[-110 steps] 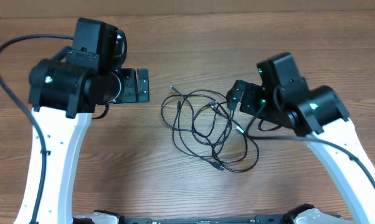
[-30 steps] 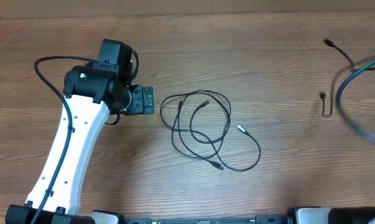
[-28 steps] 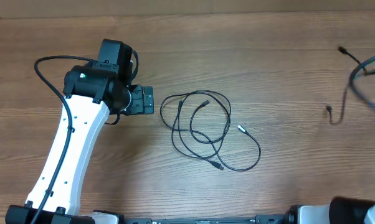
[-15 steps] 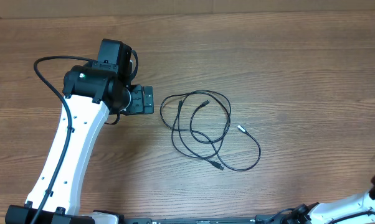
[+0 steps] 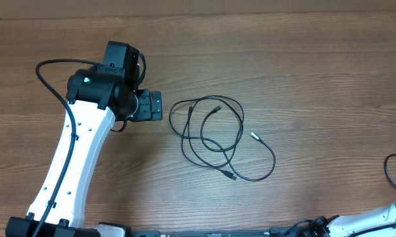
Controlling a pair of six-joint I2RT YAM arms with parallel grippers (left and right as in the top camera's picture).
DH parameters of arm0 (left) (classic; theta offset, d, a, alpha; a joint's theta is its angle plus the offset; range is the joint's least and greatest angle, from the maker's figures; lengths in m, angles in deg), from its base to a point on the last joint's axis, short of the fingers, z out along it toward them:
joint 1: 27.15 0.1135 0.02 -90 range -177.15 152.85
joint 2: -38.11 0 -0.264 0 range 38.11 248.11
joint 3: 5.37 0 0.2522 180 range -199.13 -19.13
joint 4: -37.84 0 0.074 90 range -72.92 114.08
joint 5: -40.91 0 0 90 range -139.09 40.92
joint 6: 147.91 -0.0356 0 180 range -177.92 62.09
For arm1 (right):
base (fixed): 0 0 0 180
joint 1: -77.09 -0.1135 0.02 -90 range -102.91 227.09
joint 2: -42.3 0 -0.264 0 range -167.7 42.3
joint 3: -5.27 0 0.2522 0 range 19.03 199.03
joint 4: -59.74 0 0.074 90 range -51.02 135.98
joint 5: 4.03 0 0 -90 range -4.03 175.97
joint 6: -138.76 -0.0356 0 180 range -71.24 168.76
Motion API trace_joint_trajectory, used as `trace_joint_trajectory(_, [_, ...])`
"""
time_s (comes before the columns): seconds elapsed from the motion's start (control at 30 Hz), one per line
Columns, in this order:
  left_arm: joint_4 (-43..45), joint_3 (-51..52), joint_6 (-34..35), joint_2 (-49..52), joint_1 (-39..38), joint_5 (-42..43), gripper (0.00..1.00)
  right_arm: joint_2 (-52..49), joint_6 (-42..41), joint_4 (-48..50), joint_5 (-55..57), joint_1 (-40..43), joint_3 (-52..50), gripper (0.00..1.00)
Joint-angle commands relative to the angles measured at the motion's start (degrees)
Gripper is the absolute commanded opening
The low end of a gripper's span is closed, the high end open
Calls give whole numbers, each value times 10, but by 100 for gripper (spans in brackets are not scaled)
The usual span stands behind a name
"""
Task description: Untangle cables
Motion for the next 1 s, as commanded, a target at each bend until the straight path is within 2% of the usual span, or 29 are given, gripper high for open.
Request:
trace_joint_trajectory(0.0, [0, 2, 6, -3, 3, 3, 100, 7, -2, 16, -38, -3, -26, 24])
trace_joint_trajectory(0.03, [0, 2, 6, -3, 3, 3, 100, 7, 0, 16, -46, -4, -26, 30])
trace_joint_trajectory(0.07, [0, 2, 6, -3, 2, 3, 100, 7, 5, 16, -54, -6, -26, 46])
trace_joint_trajectory(0.13, [0, 2, 6, -3, 3, 3, 100, 8, 26, 18, -72, -14, -25, 64])
trace_joint_trajectory(0.33, [0, 2, 6, -3, 2, 3, 100, 57, 35, 16, -35, -48, -12, 100])
trace_joint_trajectory(0.5, [0, 2, 6, -3, 3, 3, 100, 141, 56, 5, -25, -72, -10, 100])
trace_joint_trajectory(0.6, [0, 2, 6, -3, 2, 3, 100, 178, 105, -6, -30, -103, -10, 100])
trace_joint_trajectory(0.77, [0, 2, 6, -3, 3, 2, 100, 198, 216, -46, -124, -243, -11, 100])
trace_joint_trajectory(0.97, [0, 2, 6, -3, 3, 3, 100, 198, 228, -44, -124, -412, -25, 100])
